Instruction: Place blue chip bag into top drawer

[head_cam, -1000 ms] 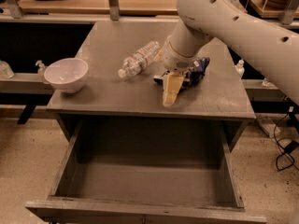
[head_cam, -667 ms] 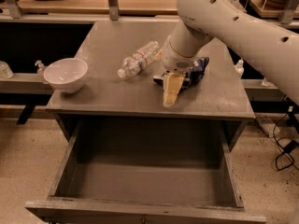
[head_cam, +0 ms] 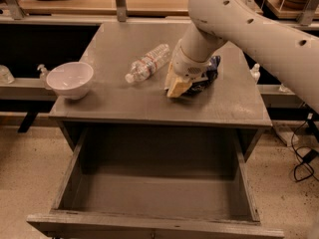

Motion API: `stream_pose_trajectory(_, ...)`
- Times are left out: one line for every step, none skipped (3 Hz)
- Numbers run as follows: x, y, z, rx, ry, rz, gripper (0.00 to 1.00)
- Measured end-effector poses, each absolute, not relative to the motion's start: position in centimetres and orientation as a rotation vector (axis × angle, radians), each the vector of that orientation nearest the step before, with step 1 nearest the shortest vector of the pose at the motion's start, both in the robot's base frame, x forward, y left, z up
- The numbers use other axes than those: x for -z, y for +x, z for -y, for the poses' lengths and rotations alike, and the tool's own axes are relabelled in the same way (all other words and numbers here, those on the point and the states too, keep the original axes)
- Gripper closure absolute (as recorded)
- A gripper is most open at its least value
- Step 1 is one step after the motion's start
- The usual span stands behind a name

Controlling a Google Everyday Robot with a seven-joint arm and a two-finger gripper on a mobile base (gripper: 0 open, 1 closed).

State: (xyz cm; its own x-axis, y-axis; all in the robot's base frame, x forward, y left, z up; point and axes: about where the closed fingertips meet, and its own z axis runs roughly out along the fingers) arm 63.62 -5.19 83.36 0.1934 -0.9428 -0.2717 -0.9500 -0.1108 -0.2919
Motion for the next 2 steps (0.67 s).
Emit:
stream_pose_trajectory(-83.4, 63.6, 5.1, -0.028, -2.087, -1.765, 0.85)
stream_pose_trajectory(-84.6, 63.8, 4.7, -0.025, -2.103, -1.737, 1.0)
